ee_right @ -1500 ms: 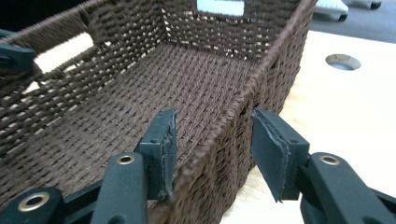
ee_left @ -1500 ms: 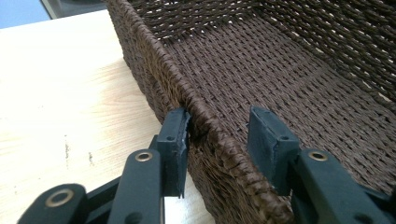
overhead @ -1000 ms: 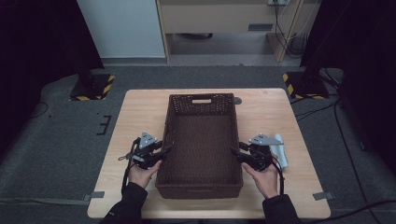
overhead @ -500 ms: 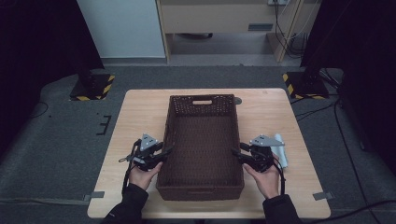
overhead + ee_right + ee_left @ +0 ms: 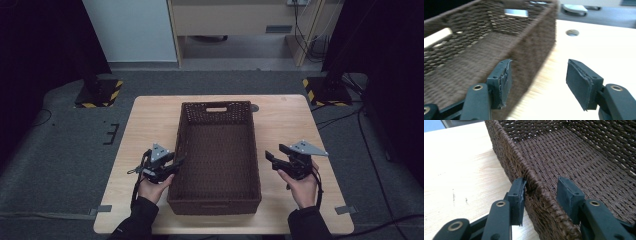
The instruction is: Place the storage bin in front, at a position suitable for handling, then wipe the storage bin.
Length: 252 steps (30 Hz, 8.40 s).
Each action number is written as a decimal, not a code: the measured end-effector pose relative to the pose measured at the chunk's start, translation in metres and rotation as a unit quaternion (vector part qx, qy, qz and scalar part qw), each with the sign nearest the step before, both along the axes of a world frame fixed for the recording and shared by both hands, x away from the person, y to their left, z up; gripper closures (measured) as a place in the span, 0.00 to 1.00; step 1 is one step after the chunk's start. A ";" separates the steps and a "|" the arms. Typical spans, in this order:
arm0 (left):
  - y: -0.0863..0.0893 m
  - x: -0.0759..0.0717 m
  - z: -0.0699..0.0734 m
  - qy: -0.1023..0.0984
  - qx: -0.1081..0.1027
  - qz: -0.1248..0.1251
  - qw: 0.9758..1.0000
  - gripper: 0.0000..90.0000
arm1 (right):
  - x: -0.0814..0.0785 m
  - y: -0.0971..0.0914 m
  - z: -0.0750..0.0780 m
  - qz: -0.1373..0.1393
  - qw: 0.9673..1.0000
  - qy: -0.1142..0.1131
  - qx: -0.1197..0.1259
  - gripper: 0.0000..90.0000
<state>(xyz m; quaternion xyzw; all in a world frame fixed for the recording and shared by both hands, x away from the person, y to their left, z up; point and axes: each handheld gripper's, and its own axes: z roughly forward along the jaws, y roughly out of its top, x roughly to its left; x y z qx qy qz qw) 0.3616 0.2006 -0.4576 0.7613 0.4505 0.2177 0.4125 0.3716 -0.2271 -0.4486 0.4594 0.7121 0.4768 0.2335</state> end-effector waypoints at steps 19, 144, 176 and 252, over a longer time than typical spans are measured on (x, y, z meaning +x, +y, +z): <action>0.000 -0.001 0.000 0.001 0.003 -0.003 1.000 0.64 | 0.003 -0.071 -0.040 -0.090 0.992 0.054 -0.065 0.45; -0.004 -0.017 0.001 -0.002 0.010 -0.003 1.000 0.67 | 0.121 0.029 -0.030 0.032 0.998 0.028 -0.035 0.94; -0.007 -0.014 0.001 -0.002 0.001 0.020 1.000 0.70 | 0.121 0.024 -0.071 0.032 0.991 0.107 -0.072 0.94; -0.008 -0.010 0.000 -0.010 -0.012 0.035 0.999 0.61 | 0.073 0.016 -0.041 0.093 0.993 0.070 -0.030 0.94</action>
